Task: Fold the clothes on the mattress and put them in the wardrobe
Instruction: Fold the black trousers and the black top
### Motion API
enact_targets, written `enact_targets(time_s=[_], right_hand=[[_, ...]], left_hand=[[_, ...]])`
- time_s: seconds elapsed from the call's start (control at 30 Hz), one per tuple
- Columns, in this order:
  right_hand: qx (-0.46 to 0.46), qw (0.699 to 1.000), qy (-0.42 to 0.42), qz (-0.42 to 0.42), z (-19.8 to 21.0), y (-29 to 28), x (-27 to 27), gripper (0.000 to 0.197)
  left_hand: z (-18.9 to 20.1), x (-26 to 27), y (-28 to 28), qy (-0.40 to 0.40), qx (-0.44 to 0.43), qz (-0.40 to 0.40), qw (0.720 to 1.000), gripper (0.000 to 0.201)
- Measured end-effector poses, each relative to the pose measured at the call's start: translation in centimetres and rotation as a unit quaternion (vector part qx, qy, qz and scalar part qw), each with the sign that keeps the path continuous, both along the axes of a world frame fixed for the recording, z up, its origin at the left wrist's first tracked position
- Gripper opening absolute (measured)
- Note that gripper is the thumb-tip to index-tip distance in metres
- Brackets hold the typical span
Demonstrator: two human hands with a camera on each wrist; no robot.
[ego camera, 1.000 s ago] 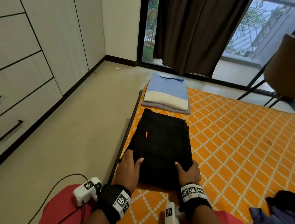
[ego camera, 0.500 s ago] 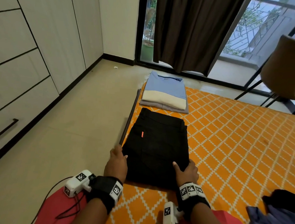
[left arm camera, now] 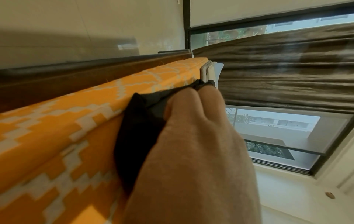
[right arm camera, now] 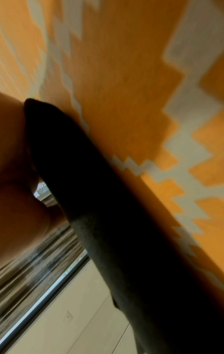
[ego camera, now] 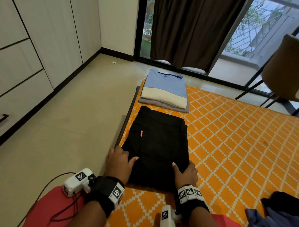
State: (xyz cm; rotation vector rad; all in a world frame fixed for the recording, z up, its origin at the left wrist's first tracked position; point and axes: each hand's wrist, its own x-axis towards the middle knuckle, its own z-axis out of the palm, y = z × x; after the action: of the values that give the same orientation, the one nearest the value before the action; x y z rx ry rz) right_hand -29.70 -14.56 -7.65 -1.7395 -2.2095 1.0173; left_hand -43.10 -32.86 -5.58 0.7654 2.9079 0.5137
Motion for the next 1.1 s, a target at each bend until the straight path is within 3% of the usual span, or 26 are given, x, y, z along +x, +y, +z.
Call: enact_targets(time_s=[0.07,0.2,0.3,0.43,0.57,0.67,0.77,0.87,1.1], right_hand=[[0.005,1.0,0.002,-0.002,0.0,-0.1,-0.1,0.071],[0.016,1.0,-0.018,0.001,0.0,-0.3,-0.2,0.07],[0.012,0.999,-0.029,0.012,-0.1,-0.2,-0.3,0.072],[-0.008,0.998,-0.041,0.054,-0.7,0.7,-0.1,0.076],[-0.033,0.993,-0.061,0.096,-0.4,2.0,-0.1,0.081],[-0.069,0.988,-0.052,0.126,0.2,2.8,0.5,0.077],[-0.104,0.984,-0.001,0.142,0.6,3.1,1.4,0.064],[-0.127,0.979,-0.001,0.159,0.6,3.5,1.9,0.053],[-0.139,0.977,-0.019,0.16,0.8,4.5,1.1,0.056]], left_hand=[[0.0,-0.2,0.3,-0.017,0.029,-0.014,0.999,0.045],[0.0,-0.8,0.6,-0.1,0.006,-0.009,0.995,0.046],[-0.7,-0.9,1.1,-0.085,-0.017,0.005,0.996,0.056],[-1.3,-0.4,1.7,-0.075,-0.038,0.025,0.996,0.052],[-1.2,-0.4,1.6,-0.012,-0.089,0.039,0.995,0.046],[-1.3,-0.4,1.1,-0.02,-0.055,0.055,0.997,0.039],[-0.6,0.0,0.4,-0.022,-0.042,0.072,0.996,0.047],[-0.5,-0.2,0.1,-0.051,-0.034,0.074,0.995,0.05],[-0.8,-1.1,0.5,-0.099,0.024,0.093,0.99,0.037]])
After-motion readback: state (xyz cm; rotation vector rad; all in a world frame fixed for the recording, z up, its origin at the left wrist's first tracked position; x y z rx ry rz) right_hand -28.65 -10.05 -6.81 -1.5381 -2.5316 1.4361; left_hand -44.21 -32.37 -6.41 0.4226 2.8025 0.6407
